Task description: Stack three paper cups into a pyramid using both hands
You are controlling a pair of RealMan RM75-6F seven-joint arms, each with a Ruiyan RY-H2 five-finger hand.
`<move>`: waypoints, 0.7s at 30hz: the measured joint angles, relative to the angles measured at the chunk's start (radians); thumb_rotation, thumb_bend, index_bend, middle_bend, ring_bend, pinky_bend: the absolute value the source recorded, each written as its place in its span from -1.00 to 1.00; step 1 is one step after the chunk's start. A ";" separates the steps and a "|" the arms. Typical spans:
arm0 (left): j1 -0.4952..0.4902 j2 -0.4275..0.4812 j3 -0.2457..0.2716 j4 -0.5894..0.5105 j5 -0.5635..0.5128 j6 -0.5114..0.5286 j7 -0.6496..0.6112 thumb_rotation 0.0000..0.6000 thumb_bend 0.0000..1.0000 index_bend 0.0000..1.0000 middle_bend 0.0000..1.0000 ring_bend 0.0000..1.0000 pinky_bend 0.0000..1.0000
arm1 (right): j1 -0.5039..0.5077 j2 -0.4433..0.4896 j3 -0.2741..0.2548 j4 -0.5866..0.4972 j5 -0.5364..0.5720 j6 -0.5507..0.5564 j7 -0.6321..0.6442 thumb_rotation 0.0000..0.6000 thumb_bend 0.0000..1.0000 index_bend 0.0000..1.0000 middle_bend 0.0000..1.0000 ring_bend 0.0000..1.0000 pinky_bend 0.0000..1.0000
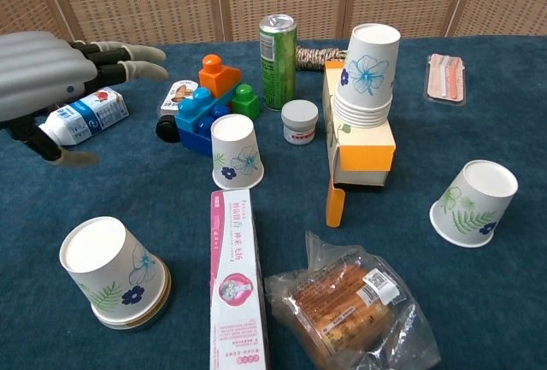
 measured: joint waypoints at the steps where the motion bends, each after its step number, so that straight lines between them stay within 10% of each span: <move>1: 0.004 0.014 0.008 -0.002 0.018 0.008 -0.013 1.00 -0.47 -0.97 -1.00 -1.00 -0.54 | 0.000 0.000 0.000 0.000 0.000 0.000 0.000 1.00 -0.91 -1.00 -1.00 -1.00 -1.00; 21: 0.052 0.227 0.170 -0.085 0.249 0.026 -0.263 1.00 -0.48 -1.00 -1.00 -1.00 -0.64 | 0.000 -0.006 -0.002 0.002 0.003 -0.001 -0.015 1.00 -0.91 -1.00 -1.00 -1.00 -1.00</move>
